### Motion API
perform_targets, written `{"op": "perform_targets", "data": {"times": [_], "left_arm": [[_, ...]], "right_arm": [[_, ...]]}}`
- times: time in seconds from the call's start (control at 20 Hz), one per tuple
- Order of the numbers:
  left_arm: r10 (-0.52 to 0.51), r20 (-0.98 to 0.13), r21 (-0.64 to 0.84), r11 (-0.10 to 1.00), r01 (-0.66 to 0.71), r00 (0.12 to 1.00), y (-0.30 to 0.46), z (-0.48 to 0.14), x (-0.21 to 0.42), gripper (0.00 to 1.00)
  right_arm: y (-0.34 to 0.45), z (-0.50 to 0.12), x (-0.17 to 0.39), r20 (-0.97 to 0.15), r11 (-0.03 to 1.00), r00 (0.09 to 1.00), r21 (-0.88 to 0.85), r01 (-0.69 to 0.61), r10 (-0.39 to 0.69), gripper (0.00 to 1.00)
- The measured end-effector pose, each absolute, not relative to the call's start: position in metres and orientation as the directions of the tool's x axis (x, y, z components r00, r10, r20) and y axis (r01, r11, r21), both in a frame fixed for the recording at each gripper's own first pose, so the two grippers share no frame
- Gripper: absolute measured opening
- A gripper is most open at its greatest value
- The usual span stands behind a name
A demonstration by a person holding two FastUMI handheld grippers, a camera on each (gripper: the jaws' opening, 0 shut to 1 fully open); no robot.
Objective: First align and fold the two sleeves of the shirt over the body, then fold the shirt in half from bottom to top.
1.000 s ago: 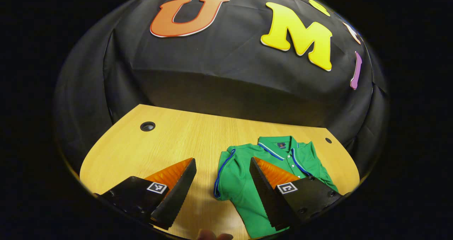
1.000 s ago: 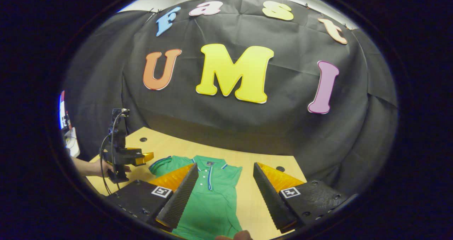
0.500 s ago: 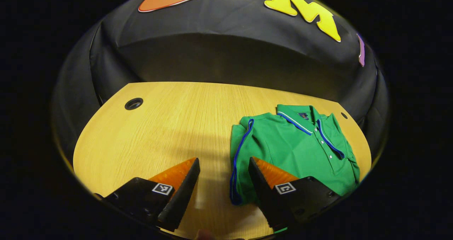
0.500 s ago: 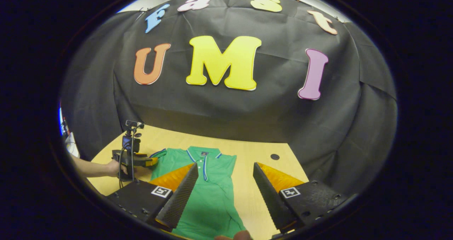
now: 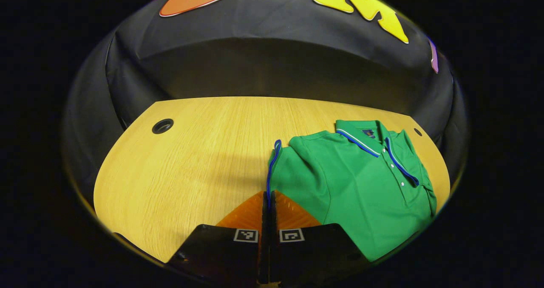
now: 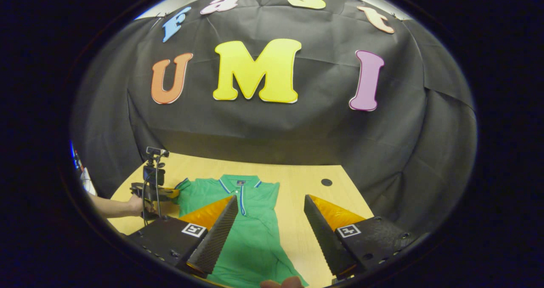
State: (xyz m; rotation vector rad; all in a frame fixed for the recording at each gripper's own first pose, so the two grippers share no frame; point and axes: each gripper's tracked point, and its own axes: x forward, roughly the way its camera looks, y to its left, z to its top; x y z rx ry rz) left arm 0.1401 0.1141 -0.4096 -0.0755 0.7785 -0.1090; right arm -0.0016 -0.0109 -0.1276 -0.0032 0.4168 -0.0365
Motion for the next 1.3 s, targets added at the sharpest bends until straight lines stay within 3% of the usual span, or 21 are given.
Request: {"op": "perform_targets", "data": {"times": [0.7, 1.3], "left_arm": [[-0.209, -0.604, -0.254, 0.965, 0.062, 0.769, 0.064, -0.312, 0.156, 0.00], [-0.294, -0.623, -0.262, 0.951, 0.161, 0.724, -0.067, -0.311, 0.169, 0.03]], "right_arm": [[-0.032, -0.127, -0.012, -0.395, 0.995, 0.918, 0.073, 0.063, -0.029, 0.95], [-0.107, -0.133, -0.042, -0.403, 0.973, 0.903, 0.105, 0.206, -0.147, 0.95]]}}
